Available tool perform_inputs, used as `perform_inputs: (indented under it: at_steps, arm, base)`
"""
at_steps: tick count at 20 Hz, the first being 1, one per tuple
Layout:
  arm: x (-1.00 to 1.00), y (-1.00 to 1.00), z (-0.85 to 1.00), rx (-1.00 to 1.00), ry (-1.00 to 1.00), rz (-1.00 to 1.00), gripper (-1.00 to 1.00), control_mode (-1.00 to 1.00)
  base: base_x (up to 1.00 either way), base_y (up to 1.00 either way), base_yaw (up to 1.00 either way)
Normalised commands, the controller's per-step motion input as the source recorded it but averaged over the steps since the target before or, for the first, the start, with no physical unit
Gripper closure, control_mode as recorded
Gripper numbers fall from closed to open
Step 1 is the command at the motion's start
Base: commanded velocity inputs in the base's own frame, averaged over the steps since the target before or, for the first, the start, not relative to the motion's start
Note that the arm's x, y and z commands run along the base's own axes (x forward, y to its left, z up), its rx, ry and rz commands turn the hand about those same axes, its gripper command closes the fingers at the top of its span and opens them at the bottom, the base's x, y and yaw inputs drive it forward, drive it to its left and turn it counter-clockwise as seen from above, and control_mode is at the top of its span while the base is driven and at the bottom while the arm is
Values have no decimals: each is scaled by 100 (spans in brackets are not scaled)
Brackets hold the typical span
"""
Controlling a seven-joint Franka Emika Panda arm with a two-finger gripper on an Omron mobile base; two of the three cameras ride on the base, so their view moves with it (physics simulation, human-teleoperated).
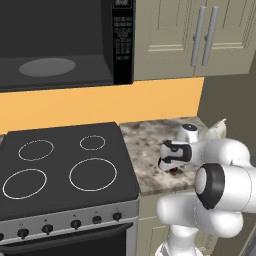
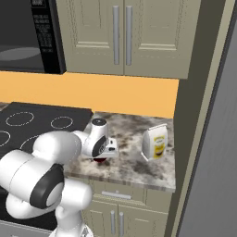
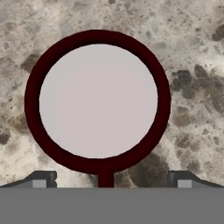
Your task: Pick the mug from the counter and place it inside the microwave. Then close the microwave.
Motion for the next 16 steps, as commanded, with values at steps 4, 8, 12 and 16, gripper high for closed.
perform_inputs:
  at_steps: [4,8,12,16]
  arm:
    - [11,0,0,0,0,0,-100,-100]
    - [0,0,0,0,0,0,-100,-100]
    - [0,0,0,0,0,0,100,-100]
    - [-1,0,0,0,0,0,100,-100]
  base:
    - [0,0,0]
    - [0,0,0]
    - [0,0,0]
    - [0,0,0]
